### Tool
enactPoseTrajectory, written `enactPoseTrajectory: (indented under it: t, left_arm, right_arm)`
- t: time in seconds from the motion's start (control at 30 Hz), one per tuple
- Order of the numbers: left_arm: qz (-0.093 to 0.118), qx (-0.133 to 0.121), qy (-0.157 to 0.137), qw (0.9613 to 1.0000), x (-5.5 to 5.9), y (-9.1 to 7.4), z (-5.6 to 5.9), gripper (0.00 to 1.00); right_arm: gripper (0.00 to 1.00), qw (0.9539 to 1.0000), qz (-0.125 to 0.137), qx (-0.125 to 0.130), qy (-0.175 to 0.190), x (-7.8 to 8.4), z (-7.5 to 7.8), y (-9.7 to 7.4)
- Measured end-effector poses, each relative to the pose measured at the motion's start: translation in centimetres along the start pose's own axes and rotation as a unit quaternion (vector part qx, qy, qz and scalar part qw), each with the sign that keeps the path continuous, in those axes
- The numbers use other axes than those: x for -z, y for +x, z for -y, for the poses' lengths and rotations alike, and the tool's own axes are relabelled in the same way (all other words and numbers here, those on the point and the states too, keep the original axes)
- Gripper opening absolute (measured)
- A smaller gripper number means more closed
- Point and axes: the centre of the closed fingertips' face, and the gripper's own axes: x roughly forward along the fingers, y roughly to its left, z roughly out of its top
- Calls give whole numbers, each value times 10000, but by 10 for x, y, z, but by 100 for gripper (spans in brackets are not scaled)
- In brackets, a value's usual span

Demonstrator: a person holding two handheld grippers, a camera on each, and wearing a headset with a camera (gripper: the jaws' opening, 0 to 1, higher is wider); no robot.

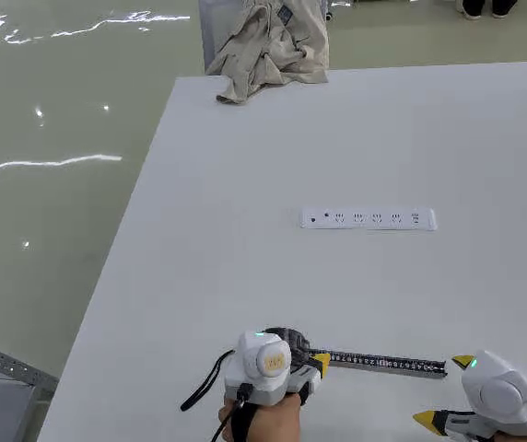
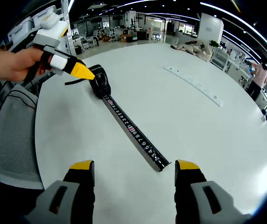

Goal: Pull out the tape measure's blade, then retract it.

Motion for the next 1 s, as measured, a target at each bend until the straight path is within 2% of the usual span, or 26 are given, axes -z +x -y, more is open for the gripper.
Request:
enactPoseTrajectory:
  t: [0.23,0.37,0.53,0.7,1.0]
  left_arm:
    - [-6,-63,-87,9999,3,9,0,86]
    - [11,-148,-191,9997,3,12,-4,85]
    - [-64,-205,-217,9995,8,18,-8,84]
    - [-140,-301,-254,9991,10,23,-14,84]
    - [-183,-341,-275,9989,8,30,-15,82]
  right_arm:
    - [70,9996,-115,-99,-256,5,4,8]
    - [69,9989,-183,-155,-398,7,6,11]
    - [68,9978,-305,-198,-549,10,10,15]
    - [67,9967,-354,-252,-686,8,14,17]
    - [64,9944,-359,-376,-918,7,21,26]
